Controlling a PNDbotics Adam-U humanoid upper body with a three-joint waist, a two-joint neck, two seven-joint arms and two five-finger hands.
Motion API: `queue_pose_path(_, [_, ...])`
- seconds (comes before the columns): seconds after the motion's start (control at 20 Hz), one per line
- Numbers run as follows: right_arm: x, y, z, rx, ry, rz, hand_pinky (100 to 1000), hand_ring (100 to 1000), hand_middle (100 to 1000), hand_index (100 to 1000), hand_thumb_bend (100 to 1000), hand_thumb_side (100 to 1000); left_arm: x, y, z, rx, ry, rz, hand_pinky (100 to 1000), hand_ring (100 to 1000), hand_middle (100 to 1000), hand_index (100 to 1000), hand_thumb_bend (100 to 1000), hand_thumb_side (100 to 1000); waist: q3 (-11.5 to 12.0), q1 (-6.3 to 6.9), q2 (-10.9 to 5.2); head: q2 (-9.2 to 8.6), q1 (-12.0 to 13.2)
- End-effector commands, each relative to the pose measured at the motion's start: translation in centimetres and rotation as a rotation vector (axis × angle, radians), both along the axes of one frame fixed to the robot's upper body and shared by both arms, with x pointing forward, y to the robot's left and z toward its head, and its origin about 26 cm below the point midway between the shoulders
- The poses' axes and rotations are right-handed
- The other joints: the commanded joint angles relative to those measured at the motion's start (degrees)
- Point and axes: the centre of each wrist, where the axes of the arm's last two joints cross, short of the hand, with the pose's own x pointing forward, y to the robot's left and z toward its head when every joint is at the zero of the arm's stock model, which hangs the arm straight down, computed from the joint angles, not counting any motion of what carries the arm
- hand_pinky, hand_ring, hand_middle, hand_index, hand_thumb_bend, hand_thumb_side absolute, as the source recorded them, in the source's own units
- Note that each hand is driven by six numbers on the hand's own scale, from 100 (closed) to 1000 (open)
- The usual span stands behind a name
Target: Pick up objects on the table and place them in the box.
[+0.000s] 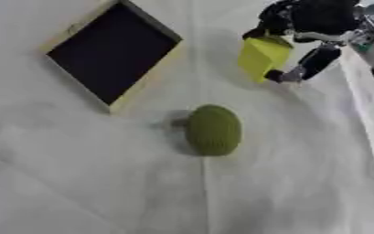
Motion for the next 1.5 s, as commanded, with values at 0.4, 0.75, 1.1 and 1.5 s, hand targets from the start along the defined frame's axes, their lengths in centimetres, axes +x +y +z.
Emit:
queue_pose_path(0.4, [-1.9, -0.6, 3.1, 0.097, -0.083, 0.07, 816, 674, 182, 383, 147, 531, -0.5, 0.1, 0.8, 0.027, -0.031, 0.002, 838, 637, 667, 802, 100, 672, -0.31, 0.2, -2.07, -0.17, 0.17])
queue_pose_path(0.75, [-2.5, 2.6, 5.1, 0.12, -0.107, 0.166, 812, 671, 201, 404, 150, 531, -0.4, -0.2, 0.5, 0.014, -0.018, -0.009, 838, 639, 668, 802, 100, 672, -0.29, 0.15, -3.28, 0.58, -0.29])
queue_pose_path(1.1, [-0.6, 6.7, 5.7, 0.122, -0.06, 0.229, 810, 663, 221, 427, 117, 492, -0.3, -0.8, 0.2, -0.007, 0.003, -0.03, 837, 641, 669, 802, 100, 672, 0.47, 0.09, -5.08, 1.49, -1.46])
queue_pose_path(1.5, [2.1, 12.4, 5.2, 0.112, 0.022, 0.274, 806, 657, 226, 430, 107, 495, -0.1, -1.9, 0.1, -0.046, 0.017, -0.072, 835, 645, 671, 804, 100, 672, 2.13, -0.14, -7.02, 2.49, -3.8])
